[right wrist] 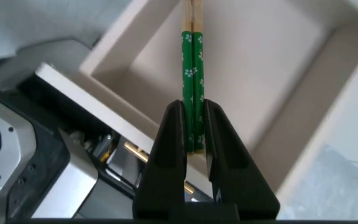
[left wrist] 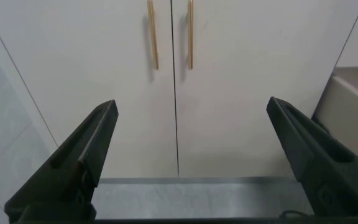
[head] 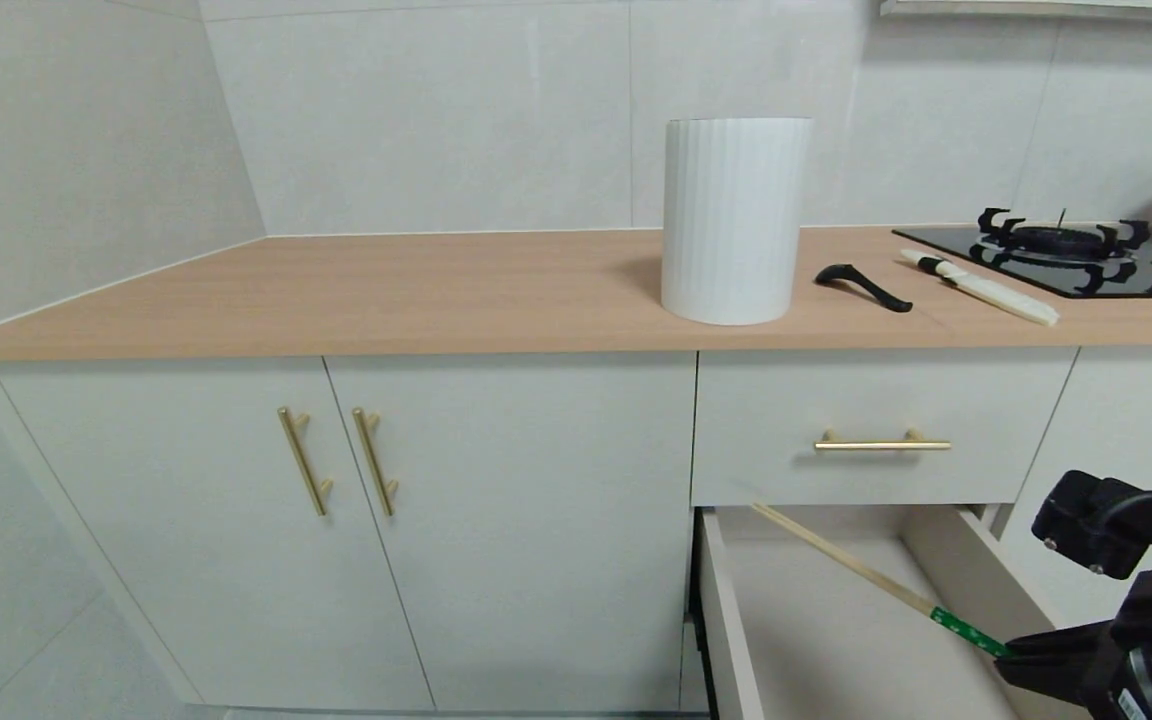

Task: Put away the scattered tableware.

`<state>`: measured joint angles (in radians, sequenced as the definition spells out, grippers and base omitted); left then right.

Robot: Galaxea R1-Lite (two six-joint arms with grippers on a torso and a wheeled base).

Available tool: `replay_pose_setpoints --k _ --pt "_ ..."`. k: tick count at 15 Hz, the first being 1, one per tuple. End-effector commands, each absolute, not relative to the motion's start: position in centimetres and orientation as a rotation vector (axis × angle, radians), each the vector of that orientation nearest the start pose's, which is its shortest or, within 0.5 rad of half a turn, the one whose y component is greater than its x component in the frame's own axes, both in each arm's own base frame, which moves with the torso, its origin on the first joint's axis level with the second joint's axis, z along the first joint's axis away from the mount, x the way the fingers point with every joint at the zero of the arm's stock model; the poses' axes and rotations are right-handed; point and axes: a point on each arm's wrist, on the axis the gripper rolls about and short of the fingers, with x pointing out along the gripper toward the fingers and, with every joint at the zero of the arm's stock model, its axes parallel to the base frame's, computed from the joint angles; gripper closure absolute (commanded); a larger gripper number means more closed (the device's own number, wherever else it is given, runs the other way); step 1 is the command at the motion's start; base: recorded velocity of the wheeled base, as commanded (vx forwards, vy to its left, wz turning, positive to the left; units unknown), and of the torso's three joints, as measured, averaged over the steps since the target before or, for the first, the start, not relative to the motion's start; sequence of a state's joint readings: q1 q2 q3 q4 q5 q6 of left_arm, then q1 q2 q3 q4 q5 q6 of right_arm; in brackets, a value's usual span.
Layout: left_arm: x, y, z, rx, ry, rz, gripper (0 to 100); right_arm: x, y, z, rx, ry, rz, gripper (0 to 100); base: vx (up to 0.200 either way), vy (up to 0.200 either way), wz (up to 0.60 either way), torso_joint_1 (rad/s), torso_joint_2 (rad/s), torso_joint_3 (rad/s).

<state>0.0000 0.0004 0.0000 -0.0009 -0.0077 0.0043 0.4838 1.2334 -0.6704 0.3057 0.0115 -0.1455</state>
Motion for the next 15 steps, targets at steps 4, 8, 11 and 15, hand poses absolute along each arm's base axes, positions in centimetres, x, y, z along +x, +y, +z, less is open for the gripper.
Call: replay_pose_setpoints --k 4,8,11,15 --pt "-2.3 0.0 7.6 0.005 -0.002 -0.008 0 14.2 7.5 16.7 -0.352 0.869 0.527 100 0.000 0.000 0.00 -0.039 0.16 0.108" --pt "-2.3 0.0 7.6 0.005 -0.002 -0.008 0 15.1 7.9 15.9 -0.358 0.890 0.519 100 0.000 0.000 0.00 0.000 0.00 0.000" --pt "-2.3 0.0 7.6 0.005 -0.002 -0.008 0 16.2 8.4 14.6 -0.372 0.964 0.505 100 0.000 0.000 0.00 0.000 0.00 0.000" --pt "-2.3 0.0 7.6 0.005 -0.002 -0.008 0 19.9 8.7 12.2 -0.338 1.109 0.425 100 0.000 0.000 0.00 0.000 0.00 0.000"
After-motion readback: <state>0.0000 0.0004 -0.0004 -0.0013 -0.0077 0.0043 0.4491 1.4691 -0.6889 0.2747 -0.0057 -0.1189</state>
